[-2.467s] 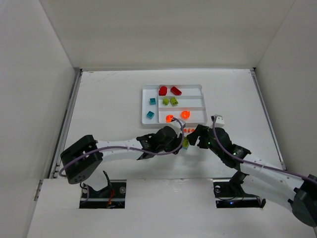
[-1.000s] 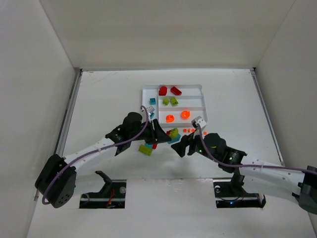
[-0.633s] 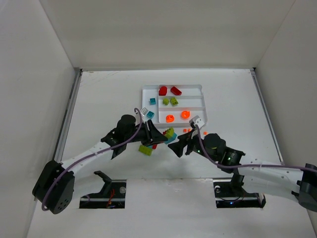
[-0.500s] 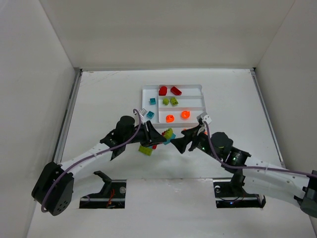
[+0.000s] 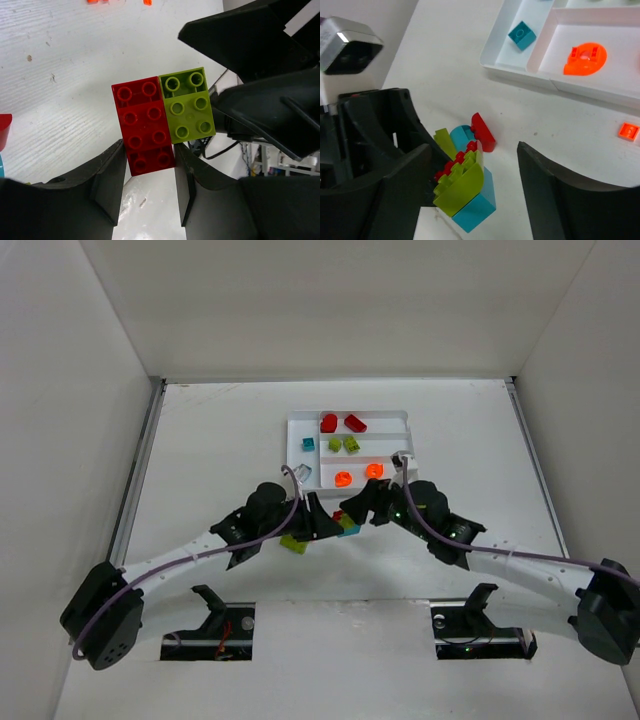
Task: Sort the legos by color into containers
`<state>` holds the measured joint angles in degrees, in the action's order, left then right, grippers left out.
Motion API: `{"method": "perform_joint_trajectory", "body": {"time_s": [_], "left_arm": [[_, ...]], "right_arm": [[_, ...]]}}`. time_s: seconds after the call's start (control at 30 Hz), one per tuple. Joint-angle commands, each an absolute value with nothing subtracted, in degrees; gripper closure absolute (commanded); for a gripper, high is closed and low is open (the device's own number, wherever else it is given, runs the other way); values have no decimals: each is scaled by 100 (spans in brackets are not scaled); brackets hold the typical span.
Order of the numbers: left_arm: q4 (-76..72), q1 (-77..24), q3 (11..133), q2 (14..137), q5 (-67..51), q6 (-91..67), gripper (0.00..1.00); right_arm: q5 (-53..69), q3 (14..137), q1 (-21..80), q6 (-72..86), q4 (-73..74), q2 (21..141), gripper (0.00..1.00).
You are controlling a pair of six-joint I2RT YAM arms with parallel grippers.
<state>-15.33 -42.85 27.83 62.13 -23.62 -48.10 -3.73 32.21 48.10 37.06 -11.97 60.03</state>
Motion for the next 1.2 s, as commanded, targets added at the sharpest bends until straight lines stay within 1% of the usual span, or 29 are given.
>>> {"method": "perform_joint_trajectory", "body": {"time_s": [0.0, 0.07, 0.2, 0.27, 0.33, 0.63, 0.77, 0.9, 1.03, 1.17], "left_arm": [[-1723, -4486, 3120, 6134, -1855, -4325, 83], [-1635, -4583, 3190, 6205, -1697, -4193, 83], [-1442, -4732, 3287, 6232, -1337, -3921, 83], [-1363, -4803, 3322, 6223, -1187, -3806, 83], [-1310, -4856, 3366, 6249, -1125, -3701, 83], [-1090, -4944, 3454, 6311, -536, -3481, 84], [-1151, -4952, 3454, 6346, -510, -3480, 84], [-1230, -4961, 3445, 6398, -518, -3480, 84], [-1248, -4970, 3463, 6477, -519, -3480, 84], [-1248, -4979, 3480, 6565, -510, -3498, 85]], "right_arm": [[-246, 3489, 4768, 4069, -1090, 6187, 28], [-246, 3489, 4768, 4122, -1064, 6257, 35], [-308, 3428, 4768, 4201, -914, 6302, 40], [-246, 3384, 4750, 4262, -914, 6319, 48], [-237, 3366, 4750, 4289, -914, 6293, 52], [-387, 3480, 4777, 4307, -615, 6231, 56], [-501, 3445, 4812, 4342, -677, 6214, 69], [-554, 3454, 4829, 4351, -790, 6153, 75], [-808, 3401, 5022, 4175, -1133, 5837, 77], [-1379, 3524, 5233, 3789, -1046, 5634, 78]]}}
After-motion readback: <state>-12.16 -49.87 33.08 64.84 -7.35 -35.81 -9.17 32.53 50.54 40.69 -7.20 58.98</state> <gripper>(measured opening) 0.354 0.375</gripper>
